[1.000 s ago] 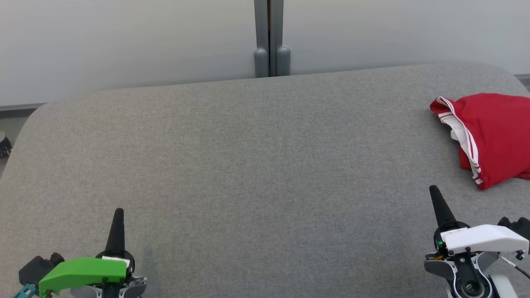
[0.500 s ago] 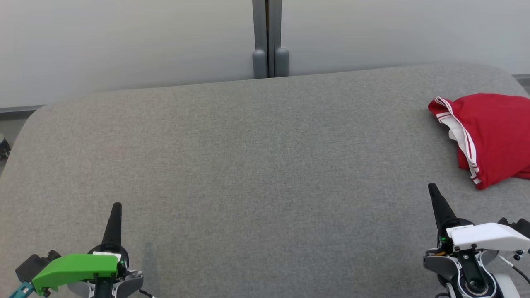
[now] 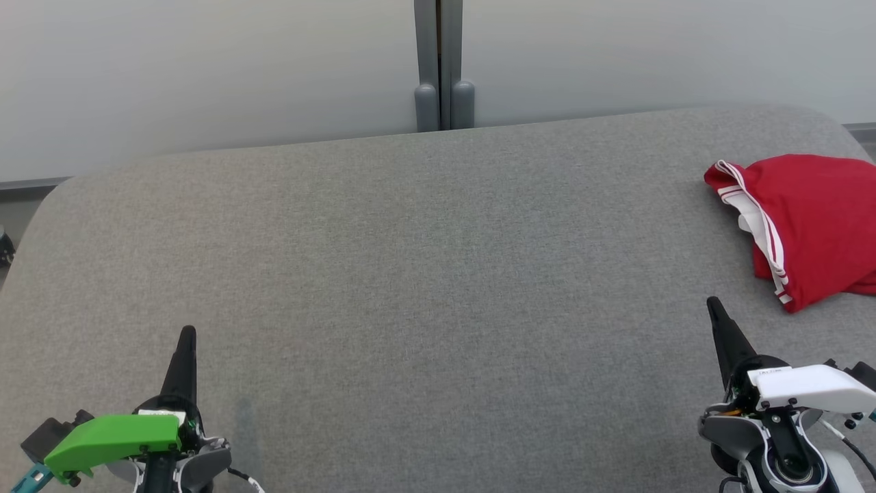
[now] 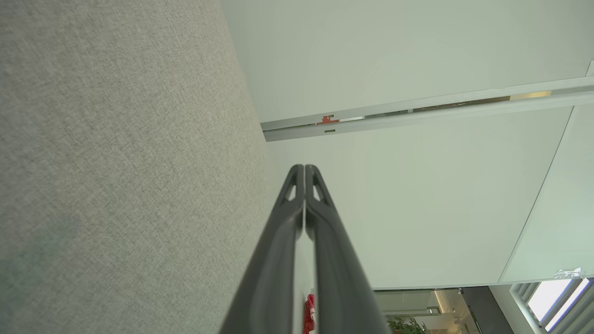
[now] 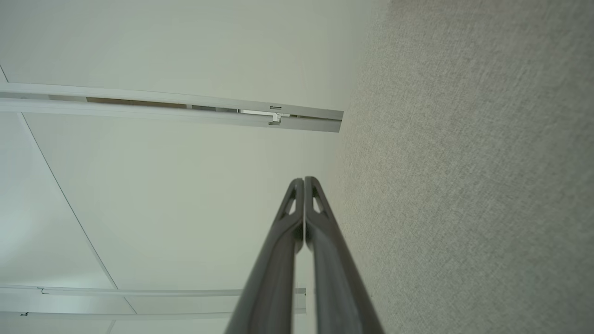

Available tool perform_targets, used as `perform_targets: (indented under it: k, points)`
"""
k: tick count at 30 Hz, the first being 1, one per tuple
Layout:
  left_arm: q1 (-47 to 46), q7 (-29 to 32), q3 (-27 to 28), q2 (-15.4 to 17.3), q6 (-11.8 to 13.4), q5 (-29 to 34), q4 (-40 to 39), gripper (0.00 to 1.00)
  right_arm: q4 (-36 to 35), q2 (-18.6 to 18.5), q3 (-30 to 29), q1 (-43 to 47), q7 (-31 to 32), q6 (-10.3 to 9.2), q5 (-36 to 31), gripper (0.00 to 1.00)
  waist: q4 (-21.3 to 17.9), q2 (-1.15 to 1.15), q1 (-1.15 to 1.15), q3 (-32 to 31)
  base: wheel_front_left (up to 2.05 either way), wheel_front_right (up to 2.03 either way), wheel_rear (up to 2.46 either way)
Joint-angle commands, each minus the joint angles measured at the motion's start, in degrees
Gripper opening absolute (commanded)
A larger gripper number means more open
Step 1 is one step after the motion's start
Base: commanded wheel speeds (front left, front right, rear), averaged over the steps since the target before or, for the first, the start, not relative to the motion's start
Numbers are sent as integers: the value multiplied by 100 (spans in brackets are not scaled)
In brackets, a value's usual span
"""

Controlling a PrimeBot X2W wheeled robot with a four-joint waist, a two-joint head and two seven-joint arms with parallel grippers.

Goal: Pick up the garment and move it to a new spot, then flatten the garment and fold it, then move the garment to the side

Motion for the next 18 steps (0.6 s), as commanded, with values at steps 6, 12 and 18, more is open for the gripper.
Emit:
perform_targets:
  k: [6,12,18]
  points:
    - [-159,89,56,44,-53,-317,3,0,4,0,-31,-109,100,3,347,0,-13,0,0,-9,0,0,0]
    - [-180,155,93,42,-73,-534,11,0,11,5,-45,-126,158,2,600,0,-25,0,0,-18,0,0,0]
    - [-220,219,126,40,-86,-736,19,0,17,10,-58,-134,216,2,833,0,-37,0,0,-26,0,0,0]
